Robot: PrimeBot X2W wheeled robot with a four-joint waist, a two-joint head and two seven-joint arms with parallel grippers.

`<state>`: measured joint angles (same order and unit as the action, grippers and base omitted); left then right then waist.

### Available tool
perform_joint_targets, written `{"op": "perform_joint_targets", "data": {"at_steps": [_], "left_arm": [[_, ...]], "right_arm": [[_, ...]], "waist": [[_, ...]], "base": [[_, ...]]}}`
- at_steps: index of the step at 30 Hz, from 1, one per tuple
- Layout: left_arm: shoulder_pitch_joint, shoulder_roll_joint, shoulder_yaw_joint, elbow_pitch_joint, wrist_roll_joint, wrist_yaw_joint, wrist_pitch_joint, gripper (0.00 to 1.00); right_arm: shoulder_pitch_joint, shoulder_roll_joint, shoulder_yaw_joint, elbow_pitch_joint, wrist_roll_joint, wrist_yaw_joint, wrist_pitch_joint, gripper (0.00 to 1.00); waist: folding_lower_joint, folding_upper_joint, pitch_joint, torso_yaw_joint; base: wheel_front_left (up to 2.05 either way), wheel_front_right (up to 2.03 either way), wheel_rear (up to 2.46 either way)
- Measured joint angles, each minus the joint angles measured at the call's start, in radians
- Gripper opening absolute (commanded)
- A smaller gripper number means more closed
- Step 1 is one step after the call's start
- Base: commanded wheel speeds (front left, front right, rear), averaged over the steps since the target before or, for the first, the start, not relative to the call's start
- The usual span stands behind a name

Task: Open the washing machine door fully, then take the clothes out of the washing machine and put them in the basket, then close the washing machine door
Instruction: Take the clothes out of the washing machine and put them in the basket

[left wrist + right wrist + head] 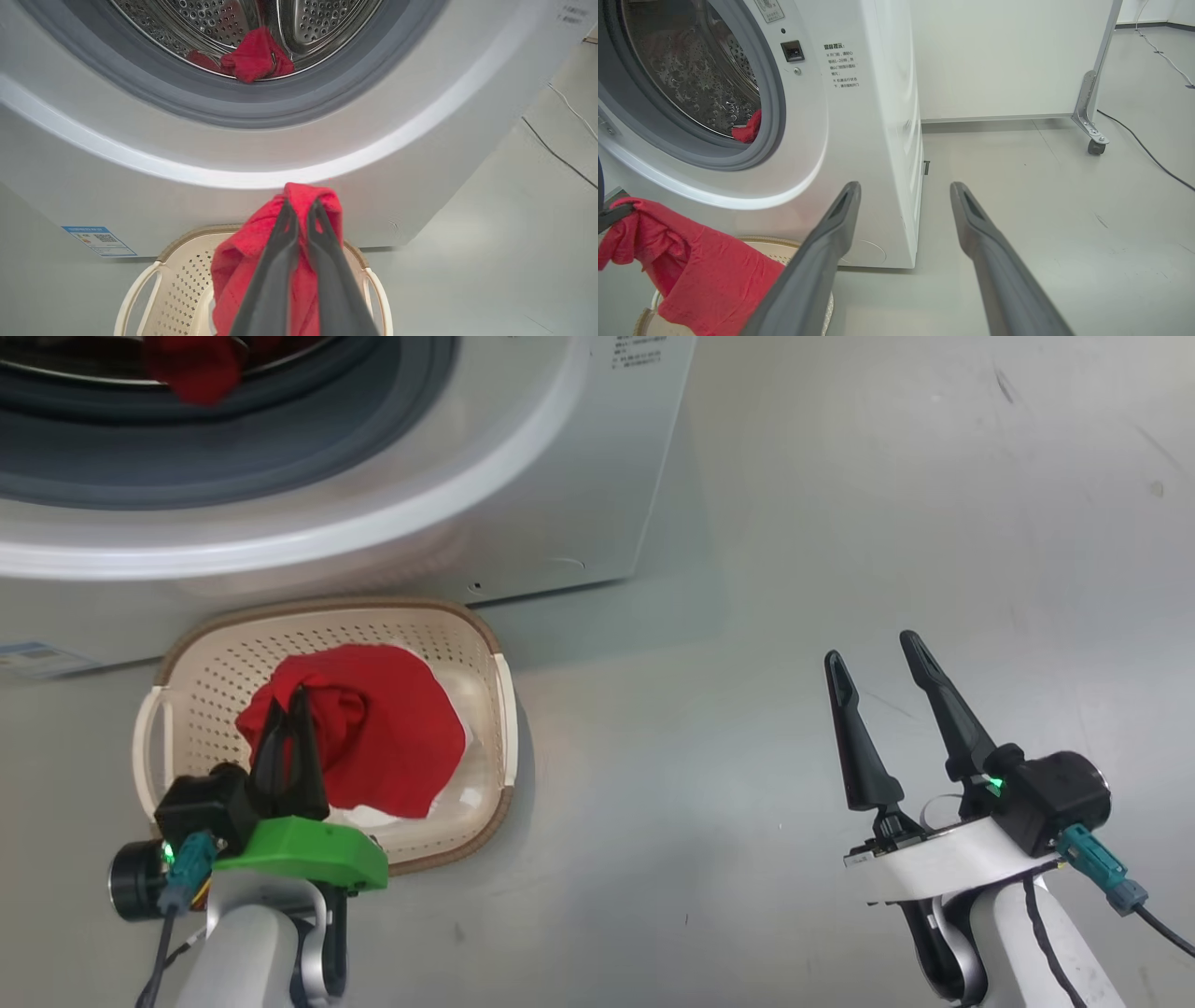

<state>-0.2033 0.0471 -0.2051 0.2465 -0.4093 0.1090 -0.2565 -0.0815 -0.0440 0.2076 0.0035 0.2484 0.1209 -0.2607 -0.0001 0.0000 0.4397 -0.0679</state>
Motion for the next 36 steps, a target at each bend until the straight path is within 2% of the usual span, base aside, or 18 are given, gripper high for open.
{"op": "perform_joint_targets", "data": {"at_steps": [6,16,27,33,36], "left_arm": [[-0.094,-0.001,0.01,0.092,0.001,0.0,0.0,0.0],[-0.217,-0.002,0.039,0.329,-0.004,0.0,0.021,0.0],[-0.32,0.0,0.044,0.521,-0.024,0.0,0.102,0.0],[-0.368,0.0,0.044,0.582,-0.032,-0.001,0.107,0.0],[-0.385,0.0,0.044,0.607,-0.032,-0.001,0.105,0.44]], "right_arm": [[-0.041,0.0,0.015,-0.013,0.005,0.0,0.0,1.0],[-0.112,-0.001,0.036,-0.017,0.024,0.001,0.0,1.0],[-0.152,-0.001,0.052,-0.011,0.049,0.001,0.0,1.0],[-0.162,-0.001,0.052,-0.002,0.054,0.001,0.0,1.0],[-0.166,-0.001,0.052,0.002,0.057,0.001,0.0,1.0]], "waist": [[0.0,0.0,0.069,-0.023],[0.0001,0.0,0.181,-0.079],[0.0,0.0,0.245,-0.125],[0.0001,0.0,0.256,-0.134],[0.0001,0.0,0.256,-0.135]], "base": [[0.0,0.0,0.0],[0.0,0.0,0.0],[0.0,0.0,0.0],[0.0,0.0,0.0],[0.0,0.0,0.0]]}}
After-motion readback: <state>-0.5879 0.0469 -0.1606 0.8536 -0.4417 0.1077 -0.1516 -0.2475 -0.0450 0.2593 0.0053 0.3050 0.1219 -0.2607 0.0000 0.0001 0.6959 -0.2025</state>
